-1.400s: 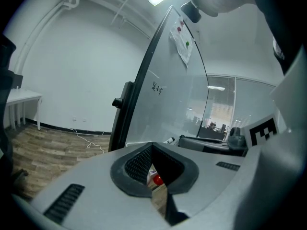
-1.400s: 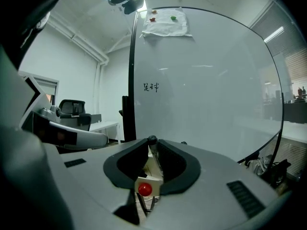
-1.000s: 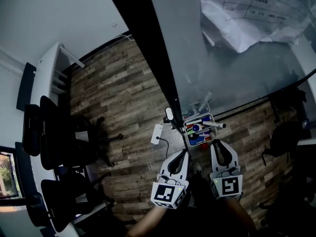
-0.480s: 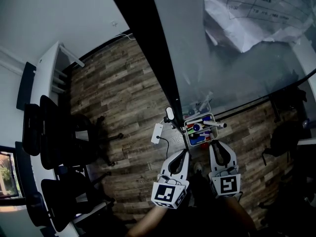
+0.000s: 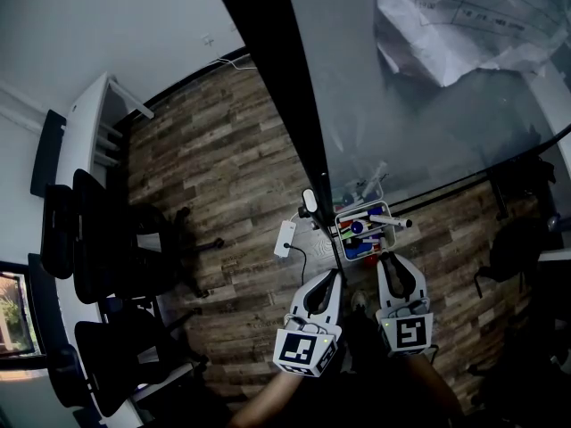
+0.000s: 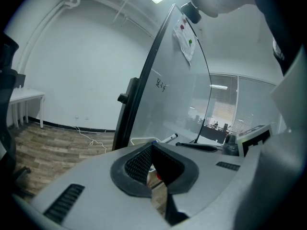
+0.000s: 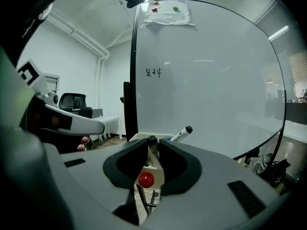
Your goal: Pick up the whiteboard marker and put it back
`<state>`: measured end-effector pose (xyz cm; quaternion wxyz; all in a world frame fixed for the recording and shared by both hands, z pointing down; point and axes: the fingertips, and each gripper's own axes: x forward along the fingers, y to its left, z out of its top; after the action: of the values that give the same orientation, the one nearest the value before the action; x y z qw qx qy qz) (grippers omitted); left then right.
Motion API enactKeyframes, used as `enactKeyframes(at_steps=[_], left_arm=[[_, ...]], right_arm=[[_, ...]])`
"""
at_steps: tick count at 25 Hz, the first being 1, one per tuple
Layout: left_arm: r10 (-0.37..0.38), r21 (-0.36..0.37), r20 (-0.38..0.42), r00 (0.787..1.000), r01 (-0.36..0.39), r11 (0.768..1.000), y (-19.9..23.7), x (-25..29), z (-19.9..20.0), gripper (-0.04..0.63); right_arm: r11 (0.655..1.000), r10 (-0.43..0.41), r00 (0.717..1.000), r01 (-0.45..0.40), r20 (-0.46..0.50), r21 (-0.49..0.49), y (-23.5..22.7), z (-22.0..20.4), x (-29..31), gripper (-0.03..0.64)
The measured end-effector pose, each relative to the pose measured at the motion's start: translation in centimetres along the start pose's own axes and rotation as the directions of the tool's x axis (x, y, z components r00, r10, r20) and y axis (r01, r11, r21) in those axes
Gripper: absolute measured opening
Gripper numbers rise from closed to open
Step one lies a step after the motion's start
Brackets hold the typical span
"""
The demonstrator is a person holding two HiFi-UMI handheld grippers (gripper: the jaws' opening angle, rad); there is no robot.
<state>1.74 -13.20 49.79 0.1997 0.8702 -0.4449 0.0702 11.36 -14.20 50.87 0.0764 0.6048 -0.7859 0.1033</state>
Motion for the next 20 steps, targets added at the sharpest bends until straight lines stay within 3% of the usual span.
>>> enactKeyframes(at_steps=[20], left_arm=[[0.009,-0.008,0.004,1.0,-0.009,1.0,0.2,-0.4,-0.2,0.008]], right_arm=[[0.999,0.051,0.999,-0.051,-0.003,-0.013,1.4,-0.7,-0.4,0.109]])
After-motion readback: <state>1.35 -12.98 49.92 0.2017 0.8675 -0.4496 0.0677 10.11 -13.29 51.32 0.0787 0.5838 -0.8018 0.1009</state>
